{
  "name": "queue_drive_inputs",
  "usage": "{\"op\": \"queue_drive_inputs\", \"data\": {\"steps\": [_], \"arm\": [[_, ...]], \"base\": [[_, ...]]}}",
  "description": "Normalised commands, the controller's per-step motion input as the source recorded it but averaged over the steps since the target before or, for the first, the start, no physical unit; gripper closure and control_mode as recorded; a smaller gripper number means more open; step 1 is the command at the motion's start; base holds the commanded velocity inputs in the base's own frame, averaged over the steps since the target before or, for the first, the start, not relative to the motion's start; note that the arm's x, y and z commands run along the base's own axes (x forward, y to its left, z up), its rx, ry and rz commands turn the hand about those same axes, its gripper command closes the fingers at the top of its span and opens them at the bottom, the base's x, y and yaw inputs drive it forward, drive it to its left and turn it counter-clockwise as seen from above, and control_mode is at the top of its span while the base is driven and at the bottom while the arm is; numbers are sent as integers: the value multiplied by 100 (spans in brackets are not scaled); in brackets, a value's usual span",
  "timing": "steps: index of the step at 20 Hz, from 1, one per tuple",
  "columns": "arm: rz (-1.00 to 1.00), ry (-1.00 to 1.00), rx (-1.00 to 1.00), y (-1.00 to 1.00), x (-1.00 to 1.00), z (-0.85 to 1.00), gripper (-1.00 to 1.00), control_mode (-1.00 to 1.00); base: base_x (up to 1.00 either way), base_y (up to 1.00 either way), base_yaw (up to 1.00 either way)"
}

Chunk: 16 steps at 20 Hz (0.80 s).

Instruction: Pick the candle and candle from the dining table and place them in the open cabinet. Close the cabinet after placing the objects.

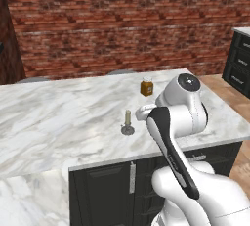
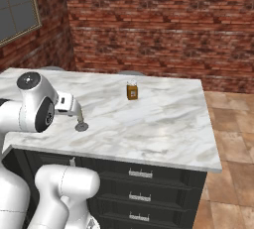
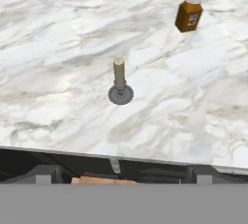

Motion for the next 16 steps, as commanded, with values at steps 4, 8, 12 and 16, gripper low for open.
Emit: {"op": "queue_drive_inputs", "data": {"steps": [4,8,12,16], "arm": [[0,-1,0,6,32,0,-100,-100],[0,-1,0,6,34,-1,-100,-100],[0,-1,0,6,30,-12,-100,-100],[0,0,0,9,29,-18,-100,-100]], "base": [[0,0,0],[0,0,0],[0,0,0],[0,0,0]]}}
